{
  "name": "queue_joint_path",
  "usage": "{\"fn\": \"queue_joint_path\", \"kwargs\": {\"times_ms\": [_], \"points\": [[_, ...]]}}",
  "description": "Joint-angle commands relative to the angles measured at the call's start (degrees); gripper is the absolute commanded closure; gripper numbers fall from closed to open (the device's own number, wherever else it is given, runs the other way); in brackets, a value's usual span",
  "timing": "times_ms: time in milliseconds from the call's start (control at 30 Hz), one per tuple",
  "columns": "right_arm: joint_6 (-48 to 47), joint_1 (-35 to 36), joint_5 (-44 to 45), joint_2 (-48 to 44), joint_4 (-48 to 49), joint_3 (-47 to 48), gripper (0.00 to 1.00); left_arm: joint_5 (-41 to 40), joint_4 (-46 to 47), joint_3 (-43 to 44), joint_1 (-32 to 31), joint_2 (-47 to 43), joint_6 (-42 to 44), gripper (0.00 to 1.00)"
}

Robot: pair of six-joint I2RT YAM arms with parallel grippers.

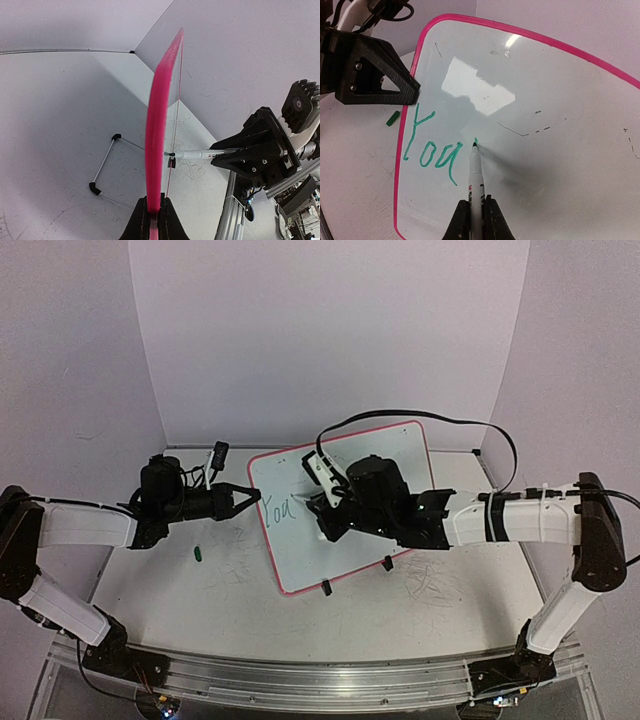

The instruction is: Write a sentence on the whiteboard

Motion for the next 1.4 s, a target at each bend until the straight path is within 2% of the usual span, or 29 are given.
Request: {"fn": "queue_joint_path", "kwargs": {"times_ms": [0, 100, 167, 300, 1367], "points": [[0.6, 1.3, -1.1, -1.8, -1.9, -0.8, 1.0, -0.2, -0.9, 1.2, -0.2, -1.2, 1.7, 1.0], [1.2, 1.4, -4.7, -5.4, 0.5, -3.0, 1.0, -0.2, -0.9, 1.2, -0.3, -1.3, 1.6, 1.0], [0.9, 1.0, -2.8, -6.4, 1.2, -3.6, 1.0, -0.3, -0.9, 1.1, -0.2, -1.4, 1.5, 1.0], [0.2, -0.9, -2.4, -4.9, 1.3, -3.5, 1.0, -0.3, -0.9, 1.1, -0.3, -1.8, 1.4, 1.0], [-1.1, -0.1, -0.2, -0.4, 1.6, -0.4, 1.0, -0.2, -1.0, 1.5, -0.2, -1.6, 1.7, 1.0]]}}
